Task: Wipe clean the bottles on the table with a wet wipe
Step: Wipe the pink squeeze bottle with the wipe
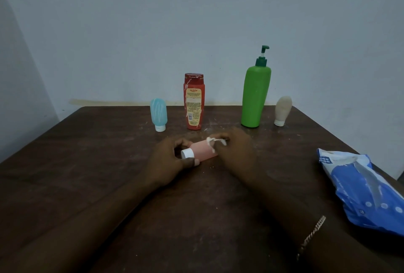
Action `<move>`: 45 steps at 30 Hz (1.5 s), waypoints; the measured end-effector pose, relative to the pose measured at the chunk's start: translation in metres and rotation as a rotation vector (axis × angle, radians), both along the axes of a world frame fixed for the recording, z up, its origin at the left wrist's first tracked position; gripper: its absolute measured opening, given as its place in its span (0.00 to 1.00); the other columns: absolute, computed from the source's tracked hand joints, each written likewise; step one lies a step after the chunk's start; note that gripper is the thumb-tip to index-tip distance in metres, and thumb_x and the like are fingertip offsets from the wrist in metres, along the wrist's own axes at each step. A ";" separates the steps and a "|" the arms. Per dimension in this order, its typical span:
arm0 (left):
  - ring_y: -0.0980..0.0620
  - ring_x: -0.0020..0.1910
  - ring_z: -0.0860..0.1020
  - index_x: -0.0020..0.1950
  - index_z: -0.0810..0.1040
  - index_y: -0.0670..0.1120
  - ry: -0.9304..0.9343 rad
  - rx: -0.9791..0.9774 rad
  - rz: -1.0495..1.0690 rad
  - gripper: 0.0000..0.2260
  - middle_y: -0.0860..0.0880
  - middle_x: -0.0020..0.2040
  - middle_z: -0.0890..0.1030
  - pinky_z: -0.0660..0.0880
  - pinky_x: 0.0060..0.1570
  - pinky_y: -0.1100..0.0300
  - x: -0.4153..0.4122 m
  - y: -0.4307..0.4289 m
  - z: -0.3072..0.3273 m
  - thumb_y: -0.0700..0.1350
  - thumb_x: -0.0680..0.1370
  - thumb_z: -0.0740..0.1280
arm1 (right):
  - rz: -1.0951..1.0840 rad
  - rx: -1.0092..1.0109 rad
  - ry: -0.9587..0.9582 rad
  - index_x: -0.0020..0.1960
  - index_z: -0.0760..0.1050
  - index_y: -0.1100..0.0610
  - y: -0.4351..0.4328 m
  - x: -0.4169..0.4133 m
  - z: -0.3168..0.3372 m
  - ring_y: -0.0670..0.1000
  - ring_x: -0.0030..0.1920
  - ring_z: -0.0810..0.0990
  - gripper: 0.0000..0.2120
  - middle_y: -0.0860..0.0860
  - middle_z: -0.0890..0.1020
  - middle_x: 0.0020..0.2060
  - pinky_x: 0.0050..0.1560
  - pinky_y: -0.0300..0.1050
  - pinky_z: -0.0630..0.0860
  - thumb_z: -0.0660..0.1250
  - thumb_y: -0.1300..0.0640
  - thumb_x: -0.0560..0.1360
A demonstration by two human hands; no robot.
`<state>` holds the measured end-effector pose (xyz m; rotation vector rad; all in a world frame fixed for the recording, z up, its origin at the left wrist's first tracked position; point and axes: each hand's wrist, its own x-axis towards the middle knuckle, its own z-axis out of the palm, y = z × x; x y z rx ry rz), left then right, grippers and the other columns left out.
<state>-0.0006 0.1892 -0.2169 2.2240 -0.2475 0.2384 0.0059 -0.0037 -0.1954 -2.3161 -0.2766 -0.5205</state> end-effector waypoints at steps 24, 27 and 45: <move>0.59 0.52 0.78 0.49 0.76 0.59 -0.055 0.004 -0.007 0.18 0.60 0.53 0.79 0.77 0.50 0.62 -0.006 -0.007 0.004 0.44 0.68 0.80 | -0.034 -0.029 0.024 0.56 0.83 0.53 -0.001 -0.005 0.008 0.43 0.45 0.76 0.12 0.50 0.83 0.51 0.38 0.27 0.63 0.67 0.60 0.76; 0.59 0.51 0.77 0.49 0.75 0.56 -0.085 0.013 0.019 0.18 0.58 0.52 0.79 0.76 0.47 0.63 -0.006 -0.007 0.002 0.42 0.69 0.79 | 0.038 -0.112 0.005 0.59 0.81 0.51 0.012 -0.013 0.012 0.45 0.50 0.72 0.12 0.48 0.76 0.52 0.46 0.35 0.69 0.65 0.58 0.78; 0.58 0.50 0.77 0.51 0.77 0.52 -0.052 -0.078 0.086 0.16 0.59 0.52 0.79 0.74 0.43 0.62 -0.007 -0.002 0.007 0.44 0.68 0.80 | -0.017 -0.011 0.060 0.51 0.85 0.51 -0.014 0.003 -0.001 0.43 0.38 0.80 0.08 0.47 0.86 0.41 0.39 0.40 0.75 0.72 0.53 0.73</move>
